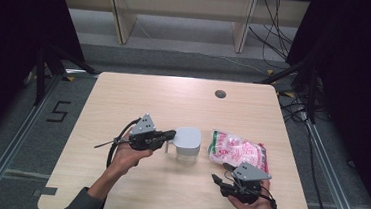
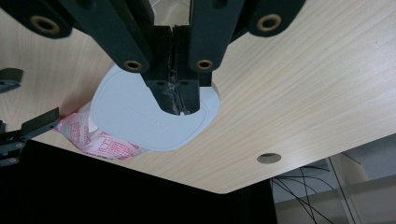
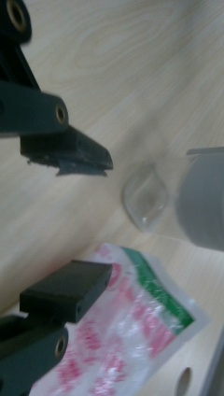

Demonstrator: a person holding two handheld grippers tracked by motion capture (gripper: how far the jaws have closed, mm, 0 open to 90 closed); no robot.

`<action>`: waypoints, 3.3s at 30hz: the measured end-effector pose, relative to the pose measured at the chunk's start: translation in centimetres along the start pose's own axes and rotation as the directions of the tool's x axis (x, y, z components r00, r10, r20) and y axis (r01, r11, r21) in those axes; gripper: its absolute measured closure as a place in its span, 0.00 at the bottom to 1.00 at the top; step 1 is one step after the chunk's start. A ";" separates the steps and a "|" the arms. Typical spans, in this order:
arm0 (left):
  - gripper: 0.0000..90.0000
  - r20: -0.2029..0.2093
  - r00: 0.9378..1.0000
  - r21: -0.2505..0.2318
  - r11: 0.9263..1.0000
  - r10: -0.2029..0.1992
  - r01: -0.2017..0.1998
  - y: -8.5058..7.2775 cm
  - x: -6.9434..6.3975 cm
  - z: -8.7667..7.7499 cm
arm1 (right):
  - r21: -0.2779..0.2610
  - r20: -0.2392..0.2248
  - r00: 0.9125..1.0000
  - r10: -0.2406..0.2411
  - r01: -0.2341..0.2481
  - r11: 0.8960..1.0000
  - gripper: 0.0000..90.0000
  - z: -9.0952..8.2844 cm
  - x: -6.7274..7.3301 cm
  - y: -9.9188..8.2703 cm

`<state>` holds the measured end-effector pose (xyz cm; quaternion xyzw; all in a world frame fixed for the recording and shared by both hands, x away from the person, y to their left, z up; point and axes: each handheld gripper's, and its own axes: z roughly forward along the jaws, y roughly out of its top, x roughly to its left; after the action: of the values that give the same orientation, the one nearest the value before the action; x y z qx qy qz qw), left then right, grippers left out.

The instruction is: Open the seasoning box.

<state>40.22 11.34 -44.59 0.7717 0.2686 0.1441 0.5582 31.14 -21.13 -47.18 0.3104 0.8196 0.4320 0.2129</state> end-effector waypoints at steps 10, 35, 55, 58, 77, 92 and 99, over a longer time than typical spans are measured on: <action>0.98 -0.007 1.000 0.001 1.000 -0.005 0.005 -0.1 0.0 -0.1 | -0.035 -0.012 0.999 -0.051 0.050 0.998 0.76 1.6 -0.6 2.8; 0.98 -0.016 1.000 -0.003 1.000 -0.020 0.020 -0.3 0.3 -0.2 | -0.056 -0.046 0.996 -0.079 0.077 0.996 1.00 4.4 -1.5 6.2; 0.65 0.016 0.999 -0.041 0.998 -0.050 0.051 -0.3 0.7 -2.0 | -0.086 -0.062 0.993 -0.096 0.091 0.992 1.00 4.8 -0.8 7.8; 0.56 0.022 0.999 -0.018 1.000 -0.024 0.024 -0.9 0.8 -2.7 | -0.093 -0.067 0.991 -0.117 0.110 0.990 1.00 5.0 -0.8 8.0; 0.41 -0.059 0.997 -0.001 0.998 -0.057 0.057 -3.6 0.8 -5.2 | -0.108 -0.096 0.984 -0.147 0.137 0.985 1.00 6.7 1.1 10.3; 0.39 -0.072 0.997 0.032 0.999 -0.036 0.039 -4.1 0.4 -5.5 | -0.115 -0.104 0.967 -0.233 0.221 0.968 1.00 7.7 2.9 11.5; 0.38 -0.068 0.997 0.025 0.999 -0.042 0.044 -4.0 0.0 -5.8 | -0.120 -0.086 0.979 -0.184 0.173 0.978 0.98 6.7 1.3 11.1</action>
<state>36.20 16.82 -46.37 0.7677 0.3058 0.1543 0.5416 37.91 -11.54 -41.56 0.2016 0.8281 0.4707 0.2281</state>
